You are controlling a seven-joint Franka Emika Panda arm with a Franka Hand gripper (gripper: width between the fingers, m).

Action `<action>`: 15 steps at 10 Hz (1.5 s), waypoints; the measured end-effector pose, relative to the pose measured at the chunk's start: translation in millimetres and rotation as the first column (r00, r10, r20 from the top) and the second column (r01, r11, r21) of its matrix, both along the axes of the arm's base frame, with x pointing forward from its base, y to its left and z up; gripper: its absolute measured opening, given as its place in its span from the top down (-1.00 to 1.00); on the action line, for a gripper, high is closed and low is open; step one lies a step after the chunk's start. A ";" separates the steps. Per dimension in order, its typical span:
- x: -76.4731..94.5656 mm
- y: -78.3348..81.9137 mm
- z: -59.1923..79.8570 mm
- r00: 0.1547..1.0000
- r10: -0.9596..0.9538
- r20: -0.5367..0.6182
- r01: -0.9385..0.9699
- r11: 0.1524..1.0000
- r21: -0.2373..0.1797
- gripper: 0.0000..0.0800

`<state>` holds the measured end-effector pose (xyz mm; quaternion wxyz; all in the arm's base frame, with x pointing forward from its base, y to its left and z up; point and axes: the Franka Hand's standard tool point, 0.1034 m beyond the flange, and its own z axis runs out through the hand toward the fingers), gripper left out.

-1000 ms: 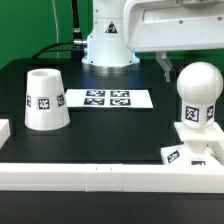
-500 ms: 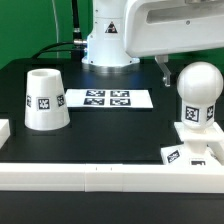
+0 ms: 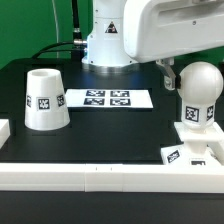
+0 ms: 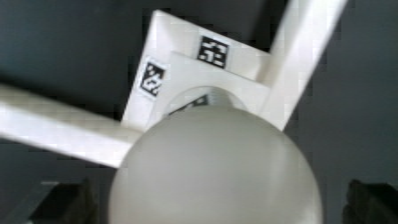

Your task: Assemble lamp

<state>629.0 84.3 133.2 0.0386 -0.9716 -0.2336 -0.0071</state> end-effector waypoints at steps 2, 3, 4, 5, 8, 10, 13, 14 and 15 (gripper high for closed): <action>0.9 -0.1 -0.4 0.987 0.157 0.015 -0.157 0.987 -0.017 -0.75; 2.2 -0.6 -2.2 0.962 0.273 0.027 -0.272 0.962 -0.027 -0.75; 1.5 0.0 -5.0 0.936 0.352 0.028 -0.351 0.936 -0.029 -0.75; 0.9 1.3 -6.8 0.911 0.411 0.028 -0.410 0.912 -0.031 -0.75; 2.5 5.3 -10.3 0.784 0.620 0.027 -0.618 0.784 -0.053 -0.75; 3.2 5.2 -10.3 0.691 0.722 0.022 -0.720 0.691 -0.068 -0.75; 2.5 6.1 -11.1 0.578 0.816 0.014 -0.813 0.577 -0.079 -0.75; 2.6 6.7 -11.0 0.547 0.837 0.008 -0.833 0.546 -0.085 -0.75; 2.6 7.0 -10.9 0.505 0.863 0.004 -0.859 0.504 -0.089 -0.75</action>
Offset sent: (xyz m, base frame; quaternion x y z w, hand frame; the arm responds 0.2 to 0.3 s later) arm 0.0063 0.0076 -0.0062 -0.0112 0.0099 -0.2567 0.9664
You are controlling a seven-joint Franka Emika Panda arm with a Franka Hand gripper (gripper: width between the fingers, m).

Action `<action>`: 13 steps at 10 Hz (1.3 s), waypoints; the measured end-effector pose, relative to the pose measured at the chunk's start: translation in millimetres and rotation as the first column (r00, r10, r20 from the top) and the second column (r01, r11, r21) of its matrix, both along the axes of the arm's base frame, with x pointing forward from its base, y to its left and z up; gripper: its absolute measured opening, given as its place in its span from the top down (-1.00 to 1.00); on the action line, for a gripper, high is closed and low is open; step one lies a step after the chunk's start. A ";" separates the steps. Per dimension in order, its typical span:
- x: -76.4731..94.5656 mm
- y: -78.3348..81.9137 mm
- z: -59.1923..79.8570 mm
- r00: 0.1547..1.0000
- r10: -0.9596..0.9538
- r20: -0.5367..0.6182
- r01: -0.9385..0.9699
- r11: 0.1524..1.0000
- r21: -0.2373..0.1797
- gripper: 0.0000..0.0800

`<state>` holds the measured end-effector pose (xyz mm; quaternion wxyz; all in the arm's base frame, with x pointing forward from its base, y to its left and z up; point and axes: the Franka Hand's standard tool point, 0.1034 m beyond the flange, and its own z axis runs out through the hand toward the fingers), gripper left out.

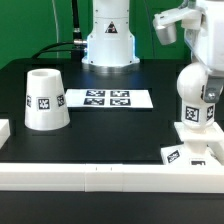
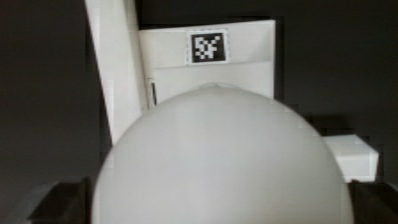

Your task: Assemble lamp

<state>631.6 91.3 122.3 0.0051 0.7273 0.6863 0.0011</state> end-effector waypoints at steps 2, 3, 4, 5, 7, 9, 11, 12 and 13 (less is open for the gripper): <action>0.0 -0.5 -0.1 0.999 0.035 0.002 -0.035 0.999 -0.016 -0.75; 0.2 -1.6 0.0 0.999 0.032 0.002 -0.032 0.999 -0.016 -0.49; 0.2 -2.1 -0.1 0.999 0.032 0.002 -0.032 0.999 -0.016 -0.44; 0.3 -2.3 -0.1 1.000 0.031 0.002 -0.031 0.999 -0.016 -0.44; 0.3 -2.6 -0.1 1.000 0.003 0.002 -0.003 1.000 -0.016 -0.44; 0.2 -2.3 -0.3 0.995 -0.100 0.003 0.100 0.995 -0.010 -0.44; 1.1 -2.0 -0.9 0.934 -0.357 0.009 0.357 0.934 -0.002 -0.44; 1.6 -1.7 -0.8 0.896 -0.443 0.005 0.443 0.896 0.004 -0.44; 1.9 0.9 -0.5 0.800 -0.600 0.003 0.600 0.800 0.010 -0.44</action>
Offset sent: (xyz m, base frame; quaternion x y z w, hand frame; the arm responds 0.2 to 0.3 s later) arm 0.0000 0.0000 0.0000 0.0000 0.0000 0.0000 1.0000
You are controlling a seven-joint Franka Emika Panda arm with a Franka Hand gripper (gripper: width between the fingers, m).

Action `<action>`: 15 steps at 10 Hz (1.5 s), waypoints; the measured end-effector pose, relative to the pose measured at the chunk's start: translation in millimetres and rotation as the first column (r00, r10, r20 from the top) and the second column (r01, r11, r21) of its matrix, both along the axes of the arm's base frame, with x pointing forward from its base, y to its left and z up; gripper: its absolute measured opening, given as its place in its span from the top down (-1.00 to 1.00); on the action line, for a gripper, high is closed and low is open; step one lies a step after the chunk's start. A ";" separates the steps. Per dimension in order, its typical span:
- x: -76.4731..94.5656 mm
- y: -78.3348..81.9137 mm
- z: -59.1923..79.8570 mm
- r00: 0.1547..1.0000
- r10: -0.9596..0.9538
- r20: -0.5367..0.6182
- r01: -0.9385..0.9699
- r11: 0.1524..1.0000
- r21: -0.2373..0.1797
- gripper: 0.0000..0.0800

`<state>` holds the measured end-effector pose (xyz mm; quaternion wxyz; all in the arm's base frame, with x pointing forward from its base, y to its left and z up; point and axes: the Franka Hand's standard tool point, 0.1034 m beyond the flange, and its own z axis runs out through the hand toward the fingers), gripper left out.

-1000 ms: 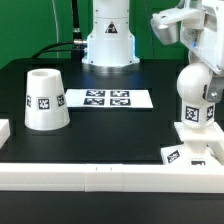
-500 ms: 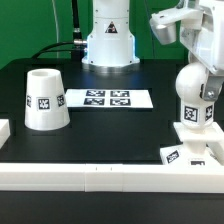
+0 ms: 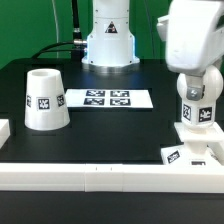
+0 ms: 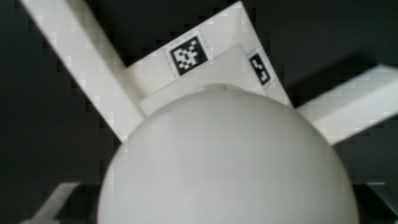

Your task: Assemble lamp

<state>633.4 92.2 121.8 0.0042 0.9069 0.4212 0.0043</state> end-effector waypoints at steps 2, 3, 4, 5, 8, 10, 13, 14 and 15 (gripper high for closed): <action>1.9 0.7 -0.4 0.988 -0.152 0.000 0.152 0.988 0.006 -0.44; 2.2 0.9 -0.3 0.974 -0.227 0.000 0.227 0.974 0.009 -0.44; 2.3 0.7 -0.2 0.959 -0.284 0.000 0.284 0.959 0.010 -0.44; 2.3 0.5 -0.2 0.935 -0.355 -0.001 0.355 0.935 0.011 -0.44; 2.4 -0.4 -0.3 0.845 -0.534 -0.003 0.534 0.845 0.013 -0.44; 2.5 -0.9 -0.3 0.786 -0.619 -0.003 0.619 0.785 0.014 -0.44; 2.3 -5.7 -1.5 0.511 -0.859 -0.032 0.859 0.511 0.026 -0.44; 2.3 -7.5 -1.8 0.408 -0.912 -0.047 0.913 0.408 0.027 -0.44; 2.5 -8.7 -1.9 0.327 -0.943 -0.060 0.945 0.326 0.026 -0.44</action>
Offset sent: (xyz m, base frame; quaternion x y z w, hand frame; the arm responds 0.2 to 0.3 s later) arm 0.0000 0.0000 0.0000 0.0000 0.0000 0.1296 0.9916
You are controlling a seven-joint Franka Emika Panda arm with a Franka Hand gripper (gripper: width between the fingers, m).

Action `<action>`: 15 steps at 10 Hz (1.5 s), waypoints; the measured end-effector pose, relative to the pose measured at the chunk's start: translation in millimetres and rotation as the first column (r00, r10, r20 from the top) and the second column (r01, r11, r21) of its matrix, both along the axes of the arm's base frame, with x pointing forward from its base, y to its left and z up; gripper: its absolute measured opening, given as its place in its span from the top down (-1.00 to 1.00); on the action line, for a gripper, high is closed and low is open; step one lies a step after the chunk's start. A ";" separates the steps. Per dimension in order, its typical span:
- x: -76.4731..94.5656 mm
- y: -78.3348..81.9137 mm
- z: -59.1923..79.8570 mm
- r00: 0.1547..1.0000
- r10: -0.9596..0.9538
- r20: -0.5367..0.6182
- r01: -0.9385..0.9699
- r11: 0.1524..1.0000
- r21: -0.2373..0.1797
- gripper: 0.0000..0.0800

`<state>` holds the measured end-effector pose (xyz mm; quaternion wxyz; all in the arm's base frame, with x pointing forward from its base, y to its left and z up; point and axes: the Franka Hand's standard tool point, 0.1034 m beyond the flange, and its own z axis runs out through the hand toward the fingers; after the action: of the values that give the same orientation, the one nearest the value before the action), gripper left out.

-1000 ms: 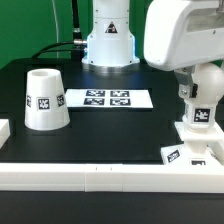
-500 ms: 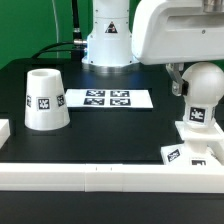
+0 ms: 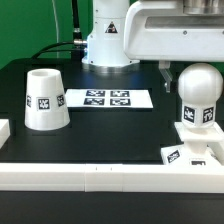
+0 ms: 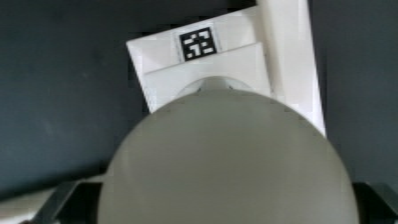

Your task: Assemble lamp

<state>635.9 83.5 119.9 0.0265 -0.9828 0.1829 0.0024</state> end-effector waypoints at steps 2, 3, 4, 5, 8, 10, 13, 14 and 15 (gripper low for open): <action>-0.1 -3.1 -0.4 0.981 -0.192 -0.020 0.193 0.981 0.025 -0.44; -0.3 -4.3 -0.5 0.963 -0.269 -0.033 0.270 0.962 0.038 -0.44; -0.8 -4.9 -0.7 0.929 -0.368 -0.047 0.370 0.928 0.039 -0.44; -1.4 -5.2 -1.1 0.880 -0.471 -0.064 0.474 0.880 0.043 -0.44; -3.6 -2.0 -2.2 0.766 -0.635 -0.098 0.641 0.767 0.033 -0.44; -4.5 1.1 -2.4 0.711 -0.693 -0.118 0.700 0.713 0.032 -0.44; -4.9 3.6 -2.6 0.663 -0.738 -0.130 0.746 0.665 0.030 -0.59; -4.9 3.8 -2.6 0.683 -0.719 -0.127 0.728 0.685 0.033 -0.59; -6.1 3.9 -2.2 0.727 -0.674 -0.129 0.683 0.730 0.034 -0.70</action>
Offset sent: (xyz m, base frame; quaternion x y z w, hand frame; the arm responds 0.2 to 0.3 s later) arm 0.0011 -0.0062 -0.0070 -0.0117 -0.0353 0.2723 0.9615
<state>629.8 87.4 117.7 0.0547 -0.8444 0.5304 0.0529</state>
